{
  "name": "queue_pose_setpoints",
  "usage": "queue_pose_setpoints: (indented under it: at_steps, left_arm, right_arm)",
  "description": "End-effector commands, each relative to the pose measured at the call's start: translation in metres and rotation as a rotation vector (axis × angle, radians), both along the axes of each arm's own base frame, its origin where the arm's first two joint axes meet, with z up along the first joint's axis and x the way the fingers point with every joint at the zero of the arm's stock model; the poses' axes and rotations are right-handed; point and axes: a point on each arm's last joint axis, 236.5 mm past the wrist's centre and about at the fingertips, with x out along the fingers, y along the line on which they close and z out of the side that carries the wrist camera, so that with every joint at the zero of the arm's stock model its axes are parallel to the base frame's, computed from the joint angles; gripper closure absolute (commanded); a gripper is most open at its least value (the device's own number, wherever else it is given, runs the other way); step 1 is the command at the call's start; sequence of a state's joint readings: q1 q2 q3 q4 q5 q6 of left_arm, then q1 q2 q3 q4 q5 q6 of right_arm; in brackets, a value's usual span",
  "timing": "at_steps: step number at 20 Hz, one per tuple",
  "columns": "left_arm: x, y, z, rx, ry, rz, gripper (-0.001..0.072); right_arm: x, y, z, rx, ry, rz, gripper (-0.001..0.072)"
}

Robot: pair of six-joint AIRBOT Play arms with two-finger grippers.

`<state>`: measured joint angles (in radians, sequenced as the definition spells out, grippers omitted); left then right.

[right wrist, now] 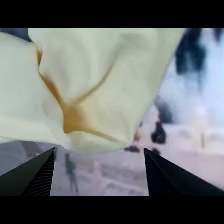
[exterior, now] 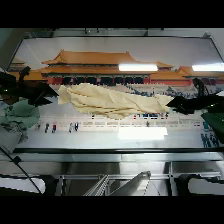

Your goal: Fold the shirts.

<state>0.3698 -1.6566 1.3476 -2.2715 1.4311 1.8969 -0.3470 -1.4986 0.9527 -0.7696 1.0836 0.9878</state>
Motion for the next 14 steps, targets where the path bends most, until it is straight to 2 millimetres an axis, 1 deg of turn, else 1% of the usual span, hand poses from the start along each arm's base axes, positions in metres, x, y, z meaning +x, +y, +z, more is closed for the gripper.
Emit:
queue_pose_setpoints:
  at_steps: [1, 3, 4, 5, 7, 10, 11, 12, 14]
  left_arm:
    - [-0.02, 0.013, -0.018, -0.035, 0.076, 0.054, -0.0003]
    - [-0.018, 0.017, -0.029, -0.02, 0.074, 0.091, -0.0003]
    - [-0.014, 0.019, -0.033, -0.008, 0.061, 0.11, -0.0003]
    - [-0.009, 0.021, -0.034, 0.005, 0.044, 0.123, -0.0003]
    - [0.005, 0.02, -0.037, 0.034, 0.001, 0.142, -0.0002]
    - [0.028, 0.008, -0.045, 0.088, -0.064, 0.149, -0.0001]
    - [0.034, 0.004, -0.05, 0.1, -0.075, 0.148, -0.0001]
    - [0.038, -0.003, -0.056, 0.105, -0.076, 0.139, 0.0016]
    - [0.043, -0.015, -0.07, 0.094, -0.037, 0.128, 0.0016]
  right_arm:
    - [0.011, 0.039, -0.01, 0.005, -0.052, 0.091, 0.0111]
    - [0.012, 0.062, -0.023, -0.005, -0.043, 0.129, 0.0114]
    - [0.01, 0.075, -0.027, 0.011, -0.034, 0.145, 0.0207]
    - [0.008, 0.086, -0.029, 0.027, -0.025, 0.159, 0.0419]
    - [0.004, 0.101, -0.03, 0.034, -0.019, 0.192, 0.0695]
    - [0.0, 0.119, -0.019, 0.1, -0.038, 0.231, 0.0696]
    - [0.001, 0.122, -0.015, 0.121, -0.041, 0.225, 0.0696]
    - [0.003, 0.123, -0.012, 0.131, -0.046, 0.218, 0.0696]
    - [0.004, 0.125, -0.006, 0.137, -0.061, 0.22, 0.0696]
